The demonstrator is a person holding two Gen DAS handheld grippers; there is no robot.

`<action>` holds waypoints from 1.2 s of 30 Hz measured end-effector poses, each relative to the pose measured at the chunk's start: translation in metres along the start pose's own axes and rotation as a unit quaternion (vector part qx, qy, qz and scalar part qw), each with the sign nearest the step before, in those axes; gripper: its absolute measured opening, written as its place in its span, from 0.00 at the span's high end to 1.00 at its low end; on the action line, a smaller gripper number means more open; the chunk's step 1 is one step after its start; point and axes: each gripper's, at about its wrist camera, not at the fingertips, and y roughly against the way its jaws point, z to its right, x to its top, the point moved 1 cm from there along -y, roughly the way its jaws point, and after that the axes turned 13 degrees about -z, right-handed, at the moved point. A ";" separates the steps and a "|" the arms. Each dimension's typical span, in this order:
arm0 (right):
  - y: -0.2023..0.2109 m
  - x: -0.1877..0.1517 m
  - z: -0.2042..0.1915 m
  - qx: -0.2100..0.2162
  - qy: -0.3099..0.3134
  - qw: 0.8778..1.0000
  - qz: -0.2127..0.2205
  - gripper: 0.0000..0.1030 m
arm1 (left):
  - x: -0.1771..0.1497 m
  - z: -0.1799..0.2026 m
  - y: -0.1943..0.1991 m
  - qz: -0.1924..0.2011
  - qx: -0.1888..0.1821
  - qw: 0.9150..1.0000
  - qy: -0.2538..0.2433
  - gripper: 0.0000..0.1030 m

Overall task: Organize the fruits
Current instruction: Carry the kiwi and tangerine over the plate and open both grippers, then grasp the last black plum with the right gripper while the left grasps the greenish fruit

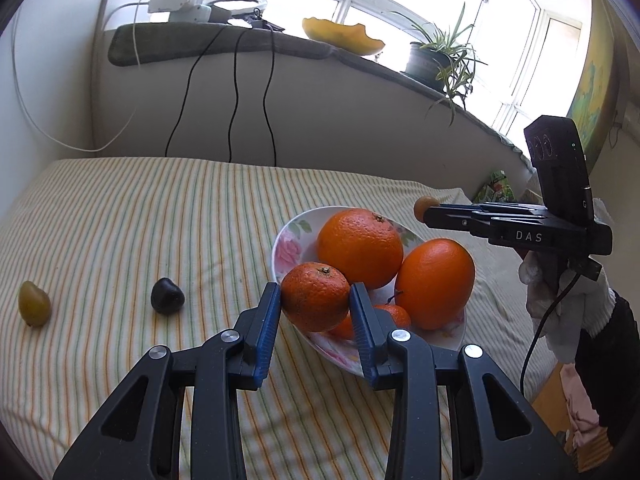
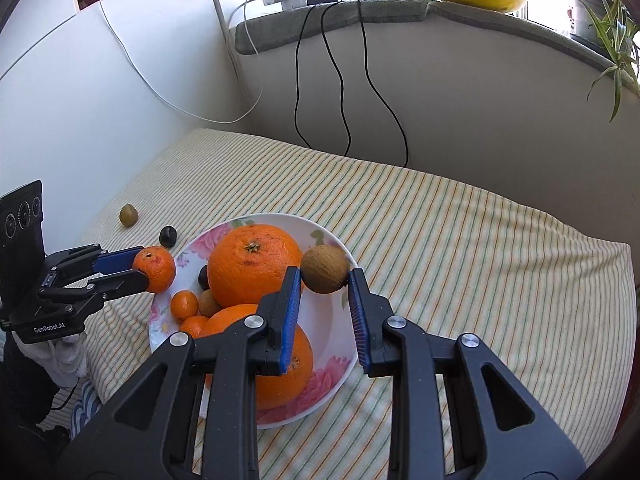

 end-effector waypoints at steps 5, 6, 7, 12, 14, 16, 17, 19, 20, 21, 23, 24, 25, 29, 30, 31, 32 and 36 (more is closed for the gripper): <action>-0.001 0.002 0.002 0.002 -0.002 1.000 0.000 0.75 | 0.001 0.003 -0.001 0.001 0.000 1.000 -0.004 0.67; -0.001 0.002 0.002 0.003 -0.002 1.000 0.001 0.75 | 0.001 0.003 -0.001 0.002 0.000 1.000 -0.004 0.67; -0.001 0.002 0.002 0.005 -0.002 1.000 0.001 0.75 | 0.001 0.004 0.000 0.003 0.000 1.000 -0.006 0.67; -0.001 0.002 0.000 0.006 0.003 1.000 0.003 0.75 | 0.000 0.007 0.000 0.006 0.005 1.000 -0.009 0.67; -0.001 0.002 -0.001 0.004 0.002 1.000 0.004 0.65 | 0.000 0.006 0.000 0.007 0.006 1.000 -0.007 0.66; 0.001 0.002 0.000 0.000 0.000 1.000 0.009 0.41 | 0.000 0.007 0.001 0.006 0.001 1.000 -0.009 0.60; 0.002 0.001 -0.001 -0.001 -0.001 1.000 0.013 0.35 | 0.000 0.007 0.002 0.007 0.003 1.000 -0.010 0.54; 0.004 0.001 -0.002 0.001 0.000 1.000 0.014 0.34 | -0.001 0.007 0.004 0.013 0.007 1.000 -0.009 0.49; 0.004 0.001 -0.003 0.000 0.000 1.000 0.014 0.30 | -0.001 0.007 0.005 0.013 0.006 1.000 -0.008 0.49; 0.005 0.001 -0.004 -0.003 0.000 1.000 0.015 0.28 | -0.001 0.006 0.006 0.014 0.007 1.000 -0.007 0.49; 0.007 0.000 -0.006 -0.007 0.003 1.000 0.019 0.26 | -0.002 0.007 0.007 0.014 0.010 1.000 -0.009 0.49; 0.008 -0.001 -0.007 -0.008 0.004 1.000 0.020 0.26 | -0.003 0.007 0.007 0.014 0.012 1.000 -0.010 0.49; 0.010 -0.001 -0.008 -0.009 0.004 1.000 0.022 0.26 | -0.004 0.007 0.007 0.014 0.013 1.000 -0.011 0.49; 0.012 -0.001 -0.011 -0.012 0.007 1.000 0.024 0.26 | -0.006 0.005 0.010 0.013 0.015 1.000 -0.010 0.49; 0.013 -0.002 -0.012 -0.013 0.007 1.000 0.024 0.26 | -0.006 0.004 0.010 0.014 0.015 1.000 -0.009 0.49; 0.014 -0.003 -0.013 -0.014 0.006 1.000 0.025 0.26 | -0.007 0.004 0.011 0.014 0.015 1.000 -0.009 0.49; 0.015 -0.003 -0.014 -0.014 0.006 1.000 0.026 0.26 | -0.007 0.004 0.012 0.015 0.015 1.000 -0.009 0.49; 0.017 -0.005 -0.017 -0.014 0.008 1.000 0.027 0.26 | -0.010 0.003 0.017 0.018 0.019 1.000 -0.009 0.49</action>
